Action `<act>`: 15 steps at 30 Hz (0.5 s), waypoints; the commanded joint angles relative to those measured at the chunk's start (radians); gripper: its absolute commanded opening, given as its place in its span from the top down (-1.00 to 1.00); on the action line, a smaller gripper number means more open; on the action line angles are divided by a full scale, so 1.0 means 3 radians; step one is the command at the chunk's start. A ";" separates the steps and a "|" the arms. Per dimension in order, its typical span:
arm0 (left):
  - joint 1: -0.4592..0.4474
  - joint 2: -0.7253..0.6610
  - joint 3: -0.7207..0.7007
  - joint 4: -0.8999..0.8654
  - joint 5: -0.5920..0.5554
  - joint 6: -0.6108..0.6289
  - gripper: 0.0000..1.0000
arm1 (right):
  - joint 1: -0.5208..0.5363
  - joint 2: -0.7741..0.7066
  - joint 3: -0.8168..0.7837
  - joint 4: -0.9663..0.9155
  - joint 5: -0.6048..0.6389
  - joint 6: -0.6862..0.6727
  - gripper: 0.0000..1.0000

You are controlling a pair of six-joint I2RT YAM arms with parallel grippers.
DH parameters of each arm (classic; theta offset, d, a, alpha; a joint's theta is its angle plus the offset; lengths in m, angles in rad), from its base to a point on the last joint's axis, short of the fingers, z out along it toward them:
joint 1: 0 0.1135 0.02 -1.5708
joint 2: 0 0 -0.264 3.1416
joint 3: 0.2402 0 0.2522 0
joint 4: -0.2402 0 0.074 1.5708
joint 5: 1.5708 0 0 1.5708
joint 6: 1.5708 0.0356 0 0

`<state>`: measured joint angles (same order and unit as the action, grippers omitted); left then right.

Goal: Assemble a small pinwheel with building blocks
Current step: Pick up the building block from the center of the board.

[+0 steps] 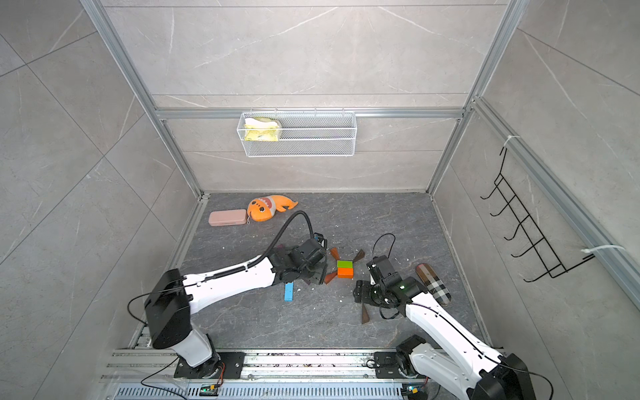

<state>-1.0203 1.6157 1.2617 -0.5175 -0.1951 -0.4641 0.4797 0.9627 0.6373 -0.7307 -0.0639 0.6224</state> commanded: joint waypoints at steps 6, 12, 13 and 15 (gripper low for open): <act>0.0010 -0.0486 -0.0386 0.0026 0.1477 0.1121 -1.00 | 0.0547 -0.0206 -0.0155 -0.0710 0.0722 0.0848 -0.29; -0.0003 -0.0860 -0.0702 0.0017 0.2002 0.1302 -1.00 | 0.0974 -0.0266 -0.0379 -0.0560 0.0870 0.1158 -0.26; -0.0003 -0.0928 -0.0735 -0.0008 0.1988 0.1333 -1.00 | 0.1030 -0.0240 -0.0389 -0.0538 0.0898 0.1166 -0.25; -0.0002 -0.1029 -0.0794 -0.0049 0.1933 0.1370 -1.00 | 0.1109 -0.0172 -0.0401 -0.0486 0.0928 0.1186 -0.23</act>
<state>-1.0214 1.3746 1.0275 -0.5205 0.3229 -0.1200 0.7887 0.8963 0.5297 -0.8711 0.1562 0.9199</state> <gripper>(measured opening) 0.998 0.616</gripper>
